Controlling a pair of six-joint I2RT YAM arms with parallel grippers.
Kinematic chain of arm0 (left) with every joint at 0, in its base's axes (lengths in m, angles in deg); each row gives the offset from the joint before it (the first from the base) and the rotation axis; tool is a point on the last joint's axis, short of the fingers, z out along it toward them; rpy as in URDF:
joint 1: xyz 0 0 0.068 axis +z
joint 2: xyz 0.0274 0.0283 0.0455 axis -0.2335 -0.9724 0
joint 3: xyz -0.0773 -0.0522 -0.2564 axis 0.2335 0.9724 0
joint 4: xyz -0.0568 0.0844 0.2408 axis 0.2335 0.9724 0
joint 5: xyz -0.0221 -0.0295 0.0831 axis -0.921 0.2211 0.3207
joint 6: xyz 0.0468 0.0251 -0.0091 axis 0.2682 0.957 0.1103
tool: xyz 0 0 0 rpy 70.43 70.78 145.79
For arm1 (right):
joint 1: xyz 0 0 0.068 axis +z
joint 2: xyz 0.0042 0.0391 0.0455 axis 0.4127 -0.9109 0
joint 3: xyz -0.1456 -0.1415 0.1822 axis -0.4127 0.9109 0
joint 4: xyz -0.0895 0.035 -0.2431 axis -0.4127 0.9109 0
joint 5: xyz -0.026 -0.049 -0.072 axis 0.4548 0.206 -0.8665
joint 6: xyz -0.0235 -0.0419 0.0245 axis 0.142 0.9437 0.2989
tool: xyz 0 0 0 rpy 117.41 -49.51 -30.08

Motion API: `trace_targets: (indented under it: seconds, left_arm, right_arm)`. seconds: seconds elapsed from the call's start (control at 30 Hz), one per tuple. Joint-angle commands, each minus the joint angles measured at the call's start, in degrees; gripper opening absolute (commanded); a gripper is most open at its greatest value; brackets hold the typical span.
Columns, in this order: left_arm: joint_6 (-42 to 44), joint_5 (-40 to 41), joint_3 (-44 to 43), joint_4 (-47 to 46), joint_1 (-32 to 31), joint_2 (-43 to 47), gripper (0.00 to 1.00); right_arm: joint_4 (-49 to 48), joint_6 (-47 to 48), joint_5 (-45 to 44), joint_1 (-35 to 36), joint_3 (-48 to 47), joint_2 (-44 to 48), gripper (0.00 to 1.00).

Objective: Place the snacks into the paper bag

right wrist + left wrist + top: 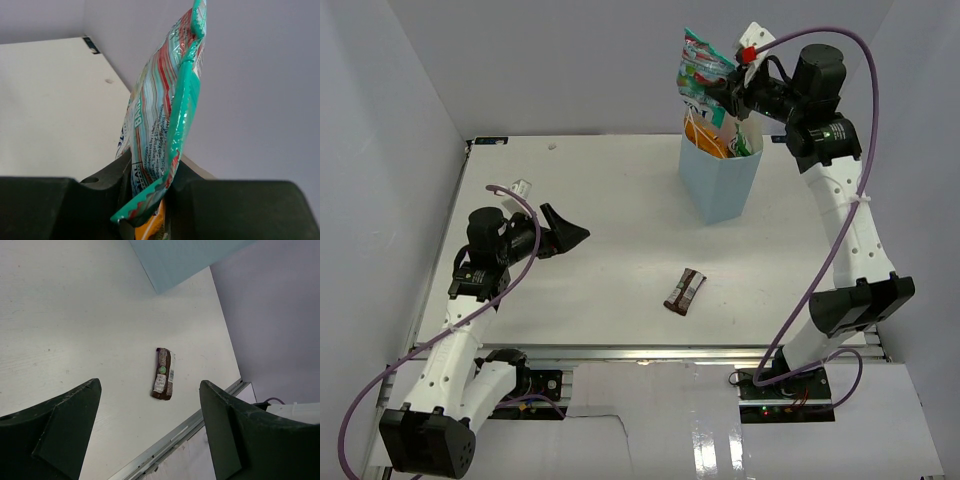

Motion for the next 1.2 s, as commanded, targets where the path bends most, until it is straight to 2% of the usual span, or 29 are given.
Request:
trace_targets:
  seconds: [0.0, 0.17, 0.27, 0.67, 0.93, 1.0, 1.17]
  left_arm:
    - [1.4, 0.1, 0.3, -1.1, -0.1, 0.1, 0.90]
    - [1.5, 0.4, 0.9, -1.1, -0.2, 0.5, 0.90]
    - [1.3, 0.4, 1.4, -1.1, -0.2, 0.8, 0.90]
    - [1.1, 1.2, 3.2, 0.0, -0.2, 2.7, 0.90]
    - [1.3, 0.1, 2.7, -0.6, -0.2, 1.6, 0.90]
    - [1.3, 0.2, 2.6, -0.6, -0.2, 1.4, 0.90]
    - [1.3, 0.9, 2.6, -0.3, -0.2, 2.0, 0.90]
  right_arm:
    - [-4.5, 5.1, -12.9, 0.1, -0.2, -1.4, 0.08]
    - [-10.0, 5.4, -22.4, -0.2, 2.4, -4.3, 0.08]
    - [-12.7, 2.1, -27.0, -0.4, 3.4, -6.5, 0.08]
    - [-14.8, 0.6, -31.8, -1.0, 12.6, -9.9, 0.08]
    - [-16.5, 5.3, -32.7, -1.8, 16.1, -12.3, 0.08]
    - [-16.0, 6.9, -32.0, -2.0, 17.1, -13.1, 0.10]
    - [-11.5, 8.5, -27.1, -2.5, 18.8, -13.5, 0.29]
